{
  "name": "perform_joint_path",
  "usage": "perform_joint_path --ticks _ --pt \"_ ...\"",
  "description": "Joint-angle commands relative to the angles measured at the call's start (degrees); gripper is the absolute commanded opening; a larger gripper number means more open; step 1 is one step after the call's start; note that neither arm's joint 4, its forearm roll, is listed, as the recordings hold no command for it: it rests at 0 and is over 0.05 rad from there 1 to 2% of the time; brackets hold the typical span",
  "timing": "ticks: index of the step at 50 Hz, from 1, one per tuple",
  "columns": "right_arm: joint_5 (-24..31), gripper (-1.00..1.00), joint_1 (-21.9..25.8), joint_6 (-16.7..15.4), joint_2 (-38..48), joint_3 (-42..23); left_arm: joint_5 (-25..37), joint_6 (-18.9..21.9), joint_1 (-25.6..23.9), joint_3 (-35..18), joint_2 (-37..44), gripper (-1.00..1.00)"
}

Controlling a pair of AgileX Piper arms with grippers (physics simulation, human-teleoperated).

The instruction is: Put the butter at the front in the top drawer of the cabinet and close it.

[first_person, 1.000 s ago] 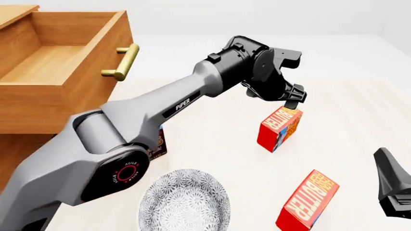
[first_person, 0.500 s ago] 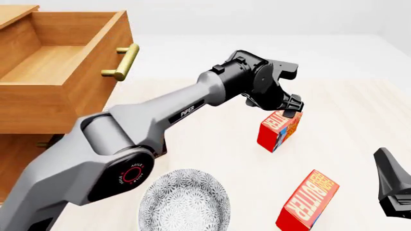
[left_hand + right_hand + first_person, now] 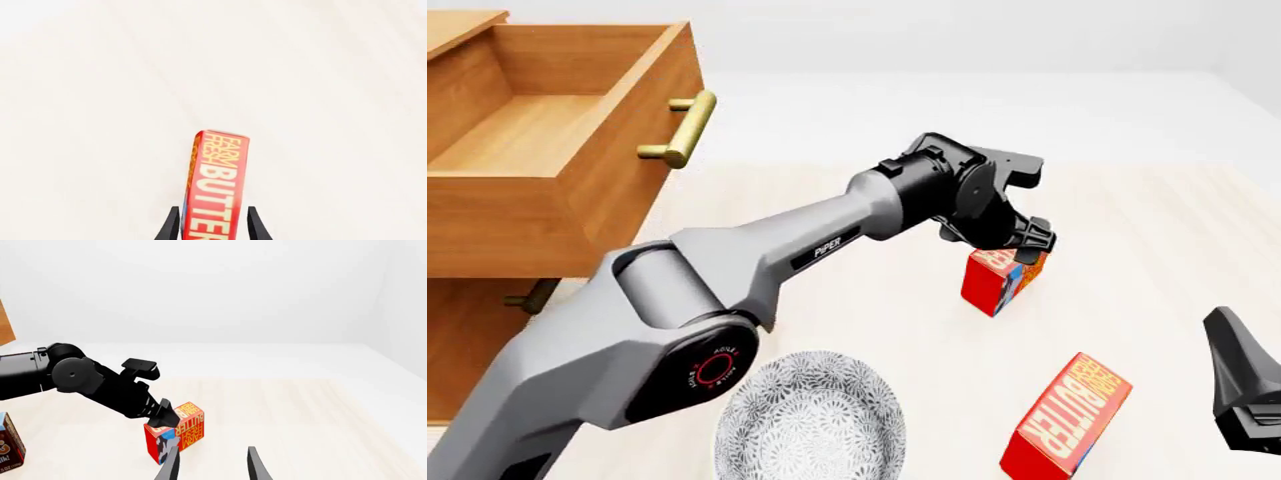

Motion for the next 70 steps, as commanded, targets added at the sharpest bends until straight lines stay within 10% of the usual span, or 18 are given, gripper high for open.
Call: perform_joint_path --ticks 1,50,51,70 --pt "-0.06 1.0 -0.02 0.02 0.0 0.06 -1.26 -0.69 -0.4 0.67 0.98 1.0" --pt "-0.07 1.0 -0.04 0.03 0.0 0.06 -3.09 -2.68 -0.56 -0.58 7.0 1.0" --pt "-0.06 1.0 -0.02 0.02 0.0 0.06 -3.05 -2.56 -0.39 -0.66 6.97 -1.0" --pt "-0.06 1.0 -0.01 0.02 0.0 0.06 -4.08 -0.31 1.26 5.56 -2.91 -1.0"
